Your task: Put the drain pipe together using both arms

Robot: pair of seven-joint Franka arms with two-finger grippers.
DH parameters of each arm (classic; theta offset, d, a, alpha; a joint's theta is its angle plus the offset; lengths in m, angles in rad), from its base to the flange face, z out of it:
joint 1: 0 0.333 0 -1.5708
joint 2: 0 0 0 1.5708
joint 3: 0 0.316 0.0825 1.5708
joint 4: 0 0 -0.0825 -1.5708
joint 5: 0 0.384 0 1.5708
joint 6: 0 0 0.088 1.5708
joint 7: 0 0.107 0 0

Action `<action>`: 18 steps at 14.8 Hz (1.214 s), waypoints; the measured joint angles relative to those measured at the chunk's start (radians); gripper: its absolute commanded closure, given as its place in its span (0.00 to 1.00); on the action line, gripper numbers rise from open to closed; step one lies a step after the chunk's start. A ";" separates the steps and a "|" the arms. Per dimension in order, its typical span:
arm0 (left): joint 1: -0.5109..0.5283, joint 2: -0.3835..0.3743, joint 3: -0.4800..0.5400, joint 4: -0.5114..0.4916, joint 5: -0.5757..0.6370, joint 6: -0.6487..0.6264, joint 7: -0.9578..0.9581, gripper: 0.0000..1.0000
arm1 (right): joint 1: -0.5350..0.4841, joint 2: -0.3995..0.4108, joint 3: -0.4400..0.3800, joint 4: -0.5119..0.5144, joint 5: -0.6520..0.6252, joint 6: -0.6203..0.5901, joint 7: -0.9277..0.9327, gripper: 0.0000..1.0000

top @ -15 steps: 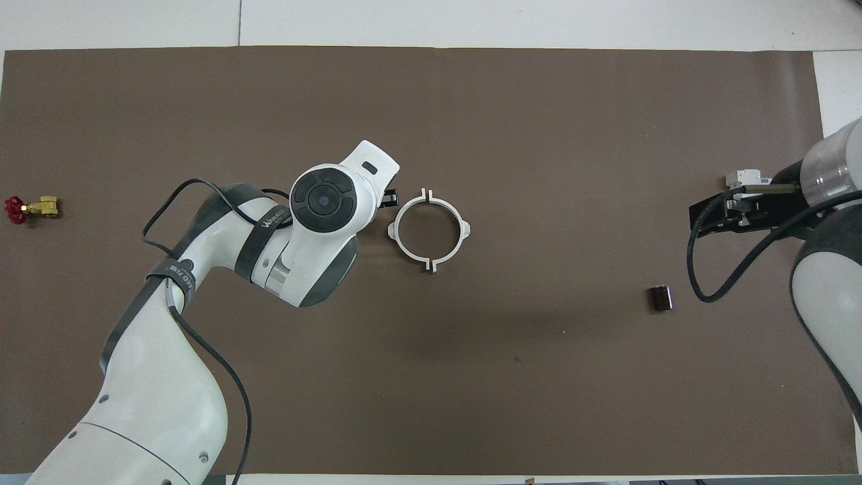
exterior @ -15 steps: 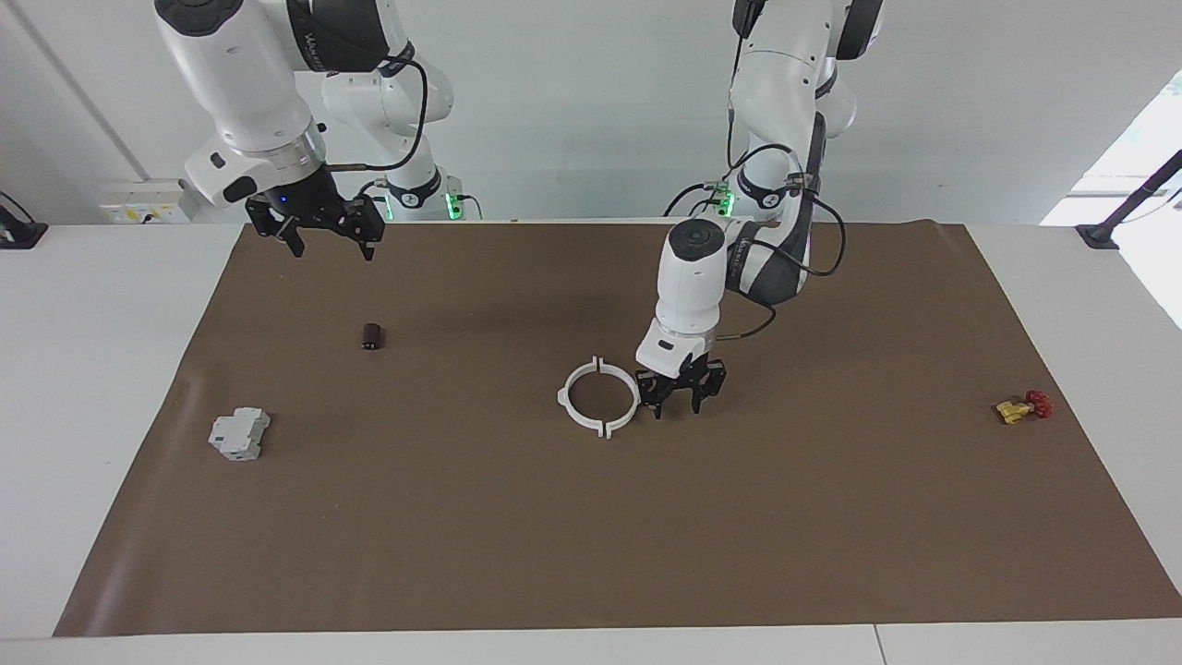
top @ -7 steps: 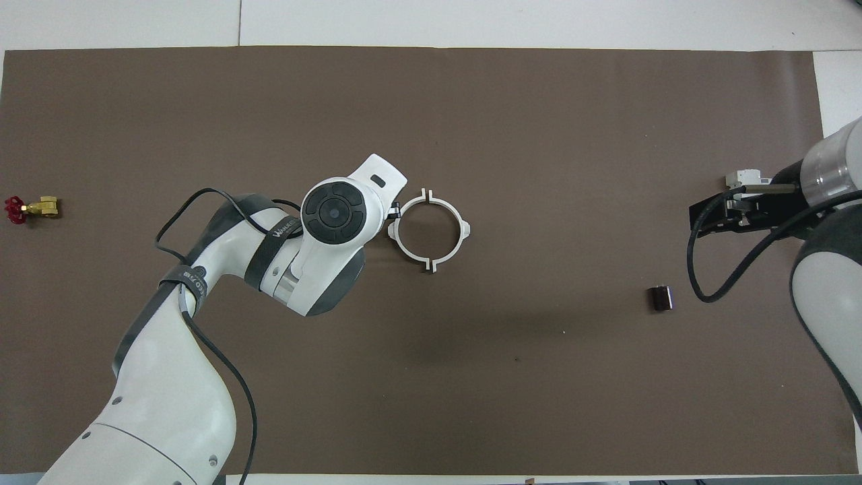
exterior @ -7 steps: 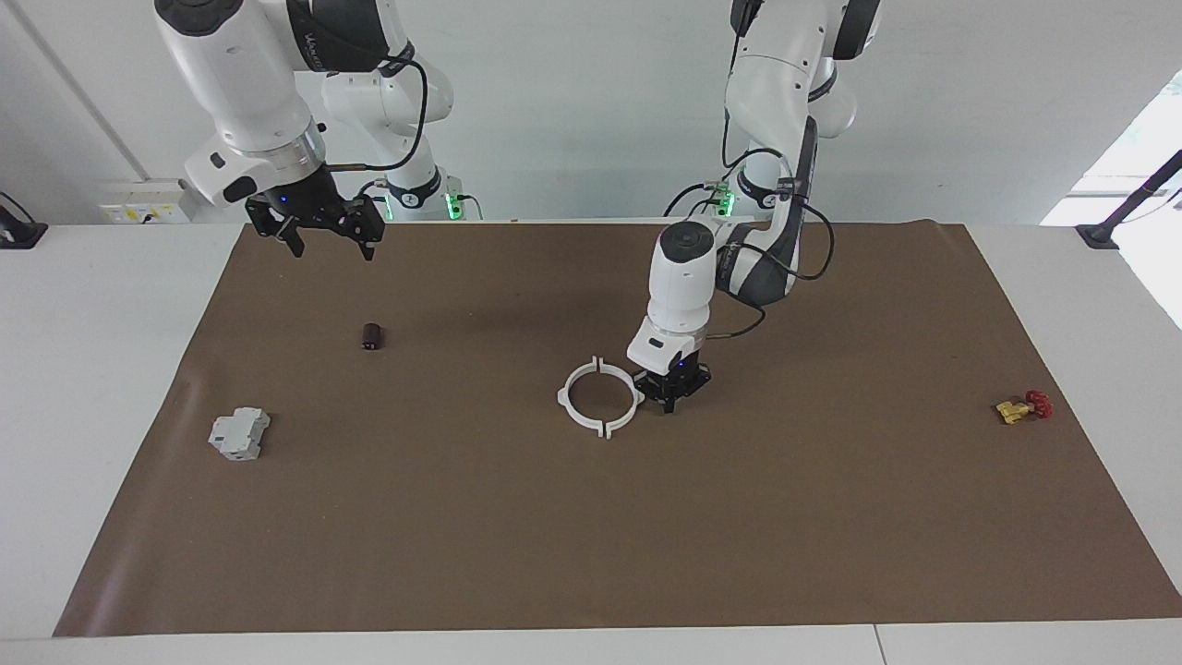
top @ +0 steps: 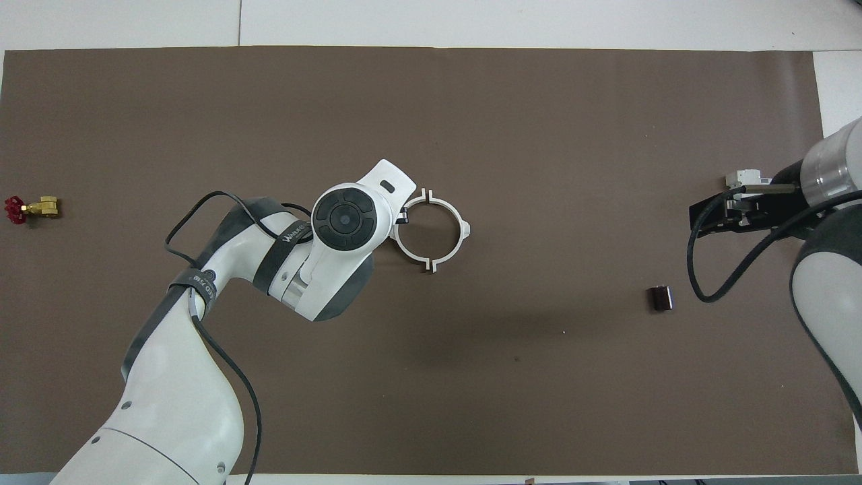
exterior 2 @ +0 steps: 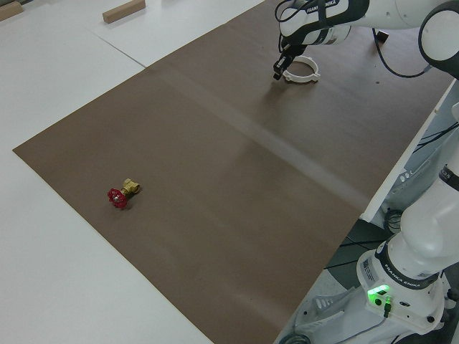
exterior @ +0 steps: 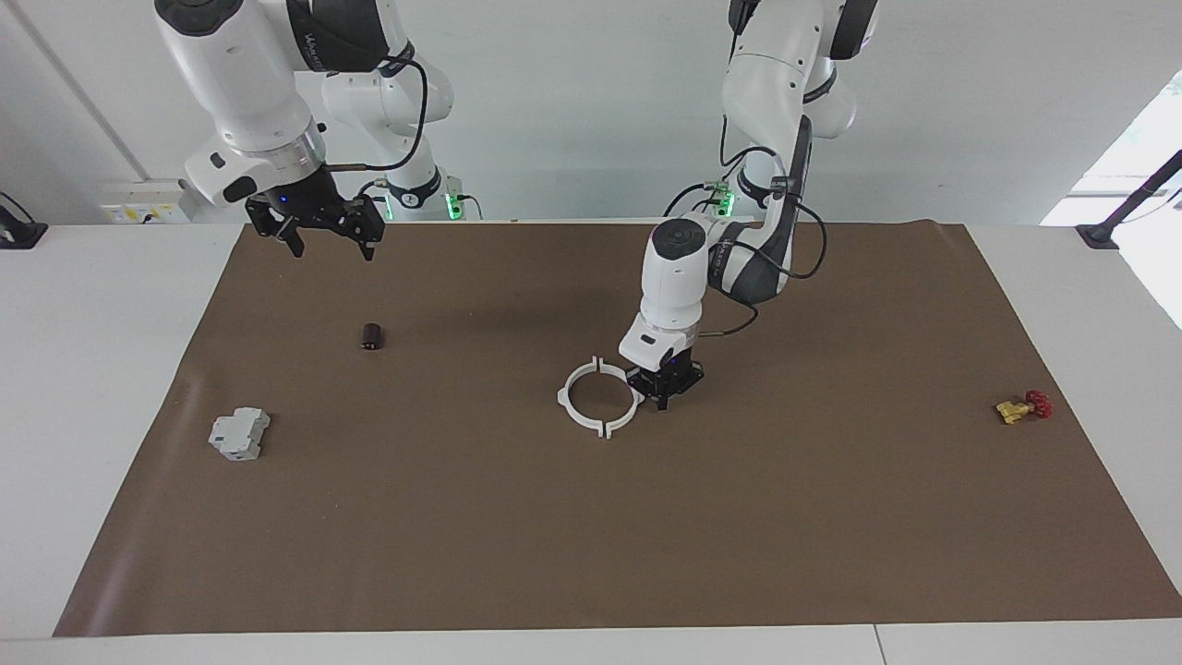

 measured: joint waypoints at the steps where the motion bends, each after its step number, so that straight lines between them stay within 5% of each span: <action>1: -0.006 0.000 0.000 -0.001 0.000 0.000 0.000 1.00 | 0.000 0.000 0.000 0.000 0.000 0.000 0.000 0.00; 2: -0.009 0.000 0.000 -0.003 0.000 0.000 -0.001 1.00 | 0.000 0.000 0.000 0.000 0.000 0.000 0.000 0.00; 5: -0.017 -0.002 -0.001 -0.009 0.000 0.000 -0.001 0.24 | 0.000 0.000 0.000 0.000 0.000 0.000 0.000 0.00; 7: -0.020 -0.004 0.000 -0.012 0.000 0.000 -0.001 0.01 | 0.000 0.000 0.000 0.000 0.000 0.000 0.000 0.00; 18: 0.052 -0.065 0.011 -0.019 0.000 -0.034 0.004 0.00 | 0.000 0.000 0.000 0.000 0.000 0.000 0.000 0.00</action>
